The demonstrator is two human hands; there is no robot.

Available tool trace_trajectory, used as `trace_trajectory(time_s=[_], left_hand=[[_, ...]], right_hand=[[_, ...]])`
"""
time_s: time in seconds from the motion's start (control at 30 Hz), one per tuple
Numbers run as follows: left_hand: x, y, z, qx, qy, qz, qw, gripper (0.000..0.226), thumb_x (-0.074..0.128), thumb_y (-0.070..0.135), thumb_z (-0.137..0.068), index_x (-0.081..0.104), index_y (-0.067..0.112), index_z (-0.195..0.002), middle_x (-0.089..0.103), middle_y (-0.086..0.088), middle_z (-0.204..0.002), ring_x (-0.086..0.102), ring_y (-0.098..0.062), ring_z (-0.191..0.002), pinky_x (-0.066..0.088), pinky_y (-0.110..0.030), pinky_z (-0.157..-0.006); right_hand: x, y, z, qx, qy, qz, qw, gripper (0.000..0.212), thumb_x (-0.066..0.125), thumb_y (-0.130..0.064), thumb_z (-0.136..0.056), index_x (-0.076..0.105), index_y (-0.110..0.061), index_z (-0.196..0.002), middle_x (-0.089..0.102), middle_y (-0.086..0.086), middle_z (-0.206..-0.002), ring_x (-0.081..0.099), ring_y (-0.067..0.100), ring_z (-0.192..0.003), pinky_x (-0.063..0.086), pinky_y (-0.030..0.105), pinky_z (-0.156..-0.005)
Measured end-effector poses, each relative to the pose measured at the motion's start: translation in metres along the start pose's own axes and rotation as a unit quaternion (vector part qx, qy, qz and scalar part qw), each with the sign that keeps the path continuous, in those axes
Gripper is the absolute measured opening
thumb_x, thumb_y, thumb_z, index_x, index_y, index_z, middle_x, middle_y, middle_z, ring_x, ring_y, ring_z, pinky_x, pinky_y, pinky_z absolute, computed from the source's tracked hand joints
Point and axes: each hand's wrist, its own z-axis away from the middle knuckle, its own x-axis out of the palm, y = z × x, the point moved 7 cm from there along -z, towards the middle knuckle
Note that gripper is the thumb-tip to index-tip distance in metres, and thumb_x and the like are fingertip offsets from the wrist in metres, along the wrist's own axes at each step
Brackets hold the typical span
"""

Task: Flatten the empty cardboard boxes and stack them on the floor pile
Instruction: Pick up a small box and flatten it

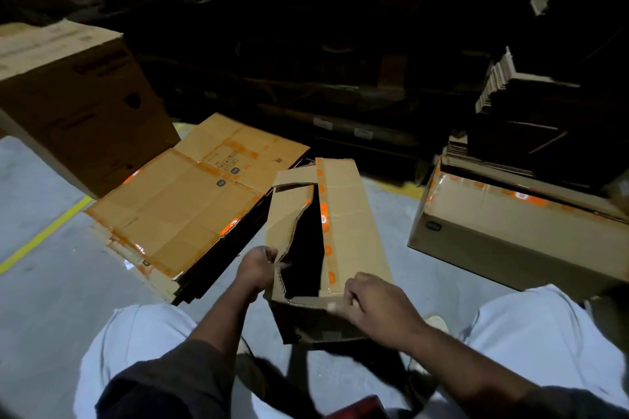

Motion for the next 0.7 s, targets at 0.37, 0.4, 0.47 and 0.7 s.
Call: trace_trajectory(time_s=[0.37, 0.4, 0.47, 0.7], left_hand=[[0.044, 0.005, 0.044, 0.195, 0.117, -0.394, 0.890, 0.021, 0.064, 0.029, -0.080, 0.046, 0.023, -0.072, 0.062, -0.003, -0.069, 0.063, -0.028, -0.064, 0.032, -0.031, -0.053], [0.047, 0.004, 0.048, 0.206, 0.121, -0.393, 0.888, 0.024, 0.066, 0.028, -0.078, 0.044, 0.023, -0.072, 0.061, -0.002, -0.066, 0.061, -0.027, -0.060, 0.029, -0.031, -0.051], [0.050, 0.006, 0.052, 0.207, 0.129, -0.387, 0.889, 0.026, 0.067, 0.026, -0.075, 0.041, 0.024, -0.072, 0.059, -0.001, -0.064, 0.059, -0.025, -0.056, 0.025, -0.030, -0.049], [0.018, 0.006, 0.044, 0.178, 0.261, -0.270, 0.909, 0.009, 0.065, 0.012, -0.082, 0.066, 0.020, -0.086, 0.069, -0.003, -0.074, 0.065, -0.029, -0.062, 0.040, -0.028, -0.050]], right_hand=[[0.049, 0.050, -0.034, 0.190, -0.018, 0.081, 0.978, 0.072, 0.064, -0.058, -0.085, 0.037, -0.015, -0.137, 0.046, 0.006, -0.133, 0.046, 0.027, -0.122, 0.048, 0.038, -0.088], [0.055, 0.051, -0.037, 0.196, -0.015, 0.102, 0.975, 0.085, 0.065, -0.061, -0.081, 0.032, -0.014, -0.143, 0.043, 0.006, -0.136, 0.042, 0.027, -0.125, 0.047, 0.040, -0.090], [0.062, 0.057, -0.042, 0.224, 0.002, 0.122, 0.967, 0.108, 0.065, -0.068, -0.075, 0.017, -0.009, -0.152, 0.038, 0.008, -0.140, 0.039, 0.027, -0.127, 0.047, 0.044, -0.092], [0.051, 0.070, -0.062, 0.229, 0.076, 0.141, 0.960, 0.092, 0.077, -0.020, -0.076, 0.030, 0.006, -0.151, 0.060, 0.027, -0.126, 0.070, 0.033, -0.084, 0.053, 0.032, -0.059]])
